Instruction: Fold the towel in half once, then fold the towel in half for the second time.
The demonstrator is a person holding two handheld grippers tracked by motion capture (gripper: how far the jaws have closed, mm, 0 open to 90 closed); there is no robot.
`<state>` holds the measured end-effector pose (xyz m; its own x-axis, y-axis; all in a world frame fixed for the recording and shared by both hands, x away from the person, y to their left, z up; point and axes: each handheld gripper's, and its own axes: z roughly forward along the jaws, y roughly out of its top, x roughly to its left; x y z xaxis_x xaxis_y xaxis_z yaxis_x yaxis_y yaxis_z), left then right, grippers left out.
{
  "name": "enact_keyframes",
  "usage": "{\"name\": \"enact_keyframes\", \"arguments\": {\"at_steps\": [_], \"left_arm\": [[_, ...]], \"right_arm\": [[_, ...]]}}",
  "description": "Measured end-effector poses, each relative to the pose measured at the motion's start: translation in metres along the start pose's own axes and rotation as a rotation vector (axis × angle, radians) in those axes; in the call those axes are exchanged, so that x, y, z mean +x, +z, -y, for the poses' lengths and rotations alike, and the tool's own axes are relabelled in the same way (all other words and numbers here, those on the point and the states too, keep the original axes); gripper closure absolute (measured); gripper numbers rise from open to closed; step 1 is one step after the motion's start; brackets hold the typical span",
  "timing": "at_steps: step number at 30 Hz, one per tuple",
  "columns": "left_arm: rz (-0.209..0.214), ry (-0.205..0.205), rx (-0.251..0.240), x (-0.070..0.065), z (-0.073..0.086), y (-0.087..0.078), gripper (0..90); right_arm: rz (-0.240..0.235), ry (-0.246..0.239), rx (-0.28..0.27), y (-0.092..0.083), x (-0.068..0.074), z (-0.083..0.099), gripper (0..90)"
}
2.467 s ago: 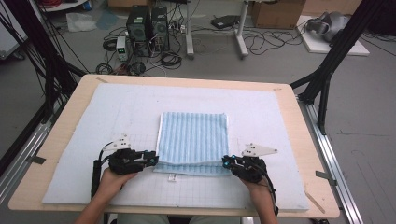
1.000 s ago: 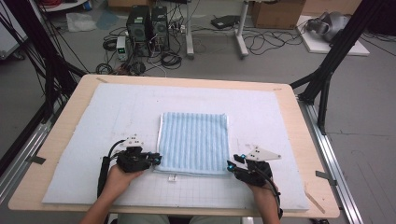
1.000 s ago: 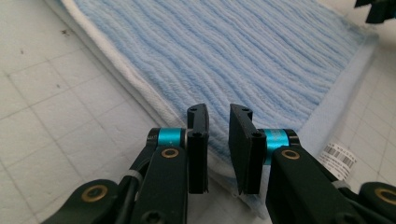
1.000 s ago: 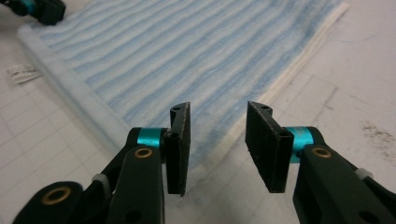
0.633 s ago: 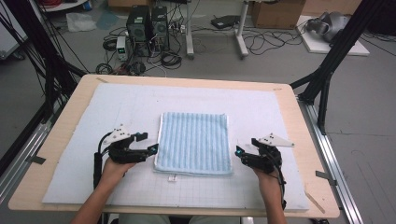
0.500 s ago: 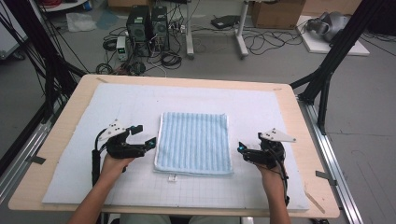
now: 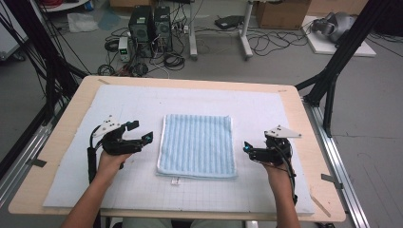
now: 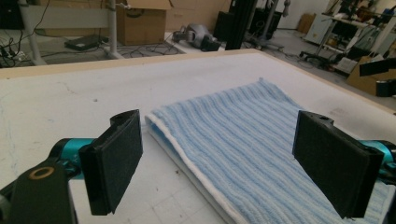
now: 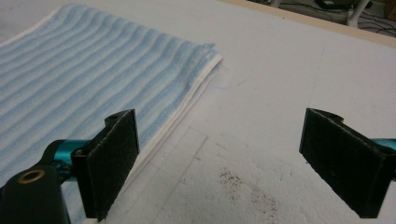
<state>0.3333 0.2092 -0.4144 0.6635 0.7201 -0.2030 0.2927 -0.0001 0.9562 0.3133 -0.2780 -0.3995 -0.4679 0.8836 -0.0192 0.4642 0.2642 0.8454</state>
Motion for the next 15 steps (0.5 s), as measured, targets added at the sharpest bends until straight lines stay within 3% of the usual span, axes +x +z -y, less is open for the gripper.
{"name": "enact_keyframes", "arguments": {"at_steps": [15], "left_arm": [[-0.001,-0.022,0.024,0.0045,-0.0086,0.0002,16.3]], "right_arm": [[-0.017,0.013,-0.01,0.003,0.004,-0.0025,11.2]]}}
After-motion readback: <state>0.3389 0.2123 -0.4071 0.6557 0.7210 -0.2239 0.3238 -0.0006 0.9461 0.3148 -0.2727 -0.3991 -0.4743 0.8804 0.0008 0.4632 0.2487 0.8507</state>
